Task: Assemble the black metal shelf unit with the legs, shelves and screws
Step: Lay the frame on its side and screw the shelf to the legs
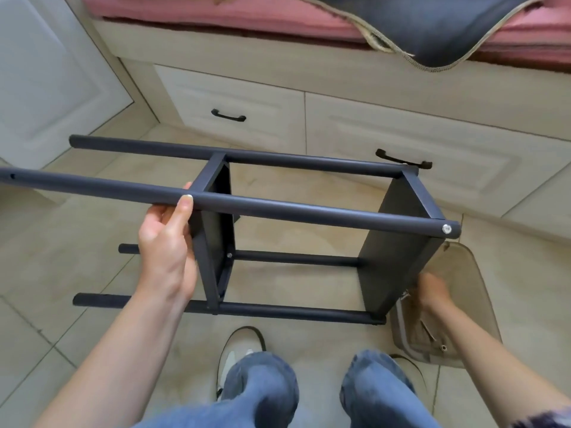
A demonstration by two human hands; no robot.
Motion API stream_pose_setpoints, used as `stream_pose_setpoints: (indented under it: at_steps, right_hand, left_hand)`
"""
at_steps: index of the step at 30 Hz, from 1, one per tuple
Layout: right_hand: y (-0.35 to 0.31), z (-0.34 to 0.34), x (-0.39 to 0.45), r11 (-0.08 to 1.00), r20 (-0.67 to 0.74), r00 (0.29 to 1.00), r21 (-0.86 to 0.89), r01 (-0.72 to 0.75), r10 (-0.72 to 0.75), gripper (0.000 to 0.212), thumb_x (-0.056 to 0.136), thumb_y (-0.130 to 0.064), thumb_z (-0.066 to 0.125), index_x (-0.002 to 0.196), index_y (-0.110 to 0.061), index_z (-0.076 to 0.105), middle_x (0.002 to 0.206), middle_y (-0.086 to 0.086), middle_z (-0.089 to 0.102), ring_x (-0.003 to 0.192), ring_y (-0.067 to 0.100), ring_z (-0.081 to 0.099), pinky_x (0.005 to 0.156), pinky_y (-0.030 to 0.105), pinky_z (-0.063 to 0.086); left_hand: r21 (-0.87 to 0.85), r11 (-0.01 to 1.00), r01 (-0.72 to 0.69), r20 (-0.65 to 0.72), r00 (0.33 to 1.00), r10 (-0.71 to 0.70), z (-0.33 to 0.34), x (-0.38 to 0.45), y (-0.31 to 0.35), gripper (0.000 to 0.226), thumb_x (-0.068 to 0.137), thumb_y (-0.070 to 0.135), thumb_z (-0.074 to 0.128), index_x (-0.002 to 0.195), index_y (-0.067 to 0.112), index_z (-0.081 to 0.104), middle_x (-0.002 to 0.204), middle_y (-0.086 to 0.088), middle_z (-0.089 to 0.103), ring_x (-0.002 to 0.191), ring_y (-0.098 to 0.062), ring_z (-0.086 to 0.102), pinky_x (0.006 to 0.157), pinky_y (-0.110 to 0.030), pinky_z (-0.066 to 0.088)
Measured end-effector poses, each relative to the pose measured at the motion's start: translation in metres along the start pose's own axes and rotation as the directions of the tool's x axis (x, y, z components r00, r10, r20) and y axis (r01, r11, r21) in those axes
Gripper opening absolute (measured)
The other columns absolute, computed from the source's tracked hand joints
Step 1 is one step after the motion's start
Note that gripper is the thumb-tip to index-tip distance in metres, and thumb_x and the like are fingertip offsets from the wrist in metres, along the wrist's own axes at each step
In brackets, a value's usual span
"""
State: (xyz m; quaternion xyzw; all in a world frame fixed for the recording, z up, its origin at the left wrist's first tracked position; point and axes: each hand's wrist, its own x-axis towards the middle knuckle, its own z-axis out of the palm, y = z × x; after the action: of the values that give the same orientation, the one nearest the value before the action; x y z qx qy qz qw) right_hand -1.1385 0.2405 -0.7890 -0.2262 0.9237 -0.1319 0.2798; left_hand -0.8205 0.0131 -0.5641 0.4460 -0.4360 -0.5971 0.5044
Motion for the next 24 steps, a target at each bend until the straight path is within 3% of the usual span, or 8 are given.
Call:
stream_pose_setpoints:
  at_steps: [3, 7, 13, 17, 24]
  right_hand:
    - [0.008, 0.011, 0.015, 0.998, -0.030, 0.998, 0.026, 0.049, -0.049, 0.019, 0.097, -0.002, 0.046, 0.087, -0.011, 0.059, 0.110, 0.024, 0.064, 0.099, 0.037, 0.060, 0.078, 0.034, 0.041]
    - [0.022, 0.026, 0.038, 0.999, -0.077, 0.997, 0.045, 0.023, -0.020, 0.020, 0.094, -0.004, 0.045, 0.098, 0.003, 0.063, 0.110, 0.025, 0.058, 0.092, 0.037, 0.057, 0.084, 0.040, 0.044]
    - [0.028, 0.033, 0.037, 1.000, -0.150, 0.989, -0.013, 0.018, -0.019, 0.017, 0.092, 0.002, 0.047, 0.092, 0.003, 0.064, 0.103, 0.027, 0.062, 0.092, 0.042, 0.062, 0.080, 0.041, 0.049]
    - [0.029, 0.033, 0.031, 0.994, -0.118, 0.992, -0.100, 0.033, -0.044, 0.017, 0.091, 0.002, 0.048, 0.098, 0.000, 0.063, 0.105, 0.028, 0.062, 0.096, 0.044, 0.062, 0.081, 0.042, 0.050]
    - [0.016, 0.011, 0.000, 0.993, -0.082, 0.995, -0.101, 0.056, -0.064, 0.013, 0.095, -0.003, 0.047, 0.092, -0.008, 0.059, 0.099, 0.019, 0.064, 0.090, 0.034, 0.062, 0.080, 0.042, 0.053]
  left_hand:
    - [0.010, 1.000, -0.006, 0.004, 1.000, 0.006, 0.000, 0.002, 0.000, 0.013, 0.102, 0.011, 0.055, 0.112, 0.014, 0.063, 0.103, 0.002, 0.070, 0.098, -0.008, 0.069, 0.097, -0.023, 0.052]
    - [-0.006, 1.000, -0.013, 0.017, 1.000, 0.013, -0.001, 0.006, -0.003, 0.011, 0.103, 0.010, 0.053, 0.107, 0.016, 0.061, 0.090, 0.009, 0.072, 0.088, -0.004, 0.069, 0.093, -0.020, 0.051]
    - [-0.011, 1.000, -0.012, 0.031, 0.999, 0.012, -0.001, 0.006, -0.004, 0.012, 0.103, 0.010, 0.052, 0.109, 0.016, 0.060, 0.102, 0.004, 0.070, 0.092, -0.004, 0.069, 0.095, -0.020, 0.051]
    - [-0.009, 1.000, -0.013, 0.019, 1.000, 0.013, -0.001, 0.006, -0.004, 0.009, 0.103, 0.010, 0.053, 0.104, 0.017, 0.059, 0.092, 0.007, 0.069, 0.085, -0.003, 0.068, 0.092, -0.020, 0.051]
    - [-0.025, 1.000, -0.008, 0.029, 1.000, 0.009, -0.005, 0.006, -0.007, 0.012, 0.102, 0.010, 0.055, 0.110, 0.016, 0.061, 0.104, 0.001, 0.069, 0.096, -0.008, 0.068, 0.101, -0.025, 0.050]
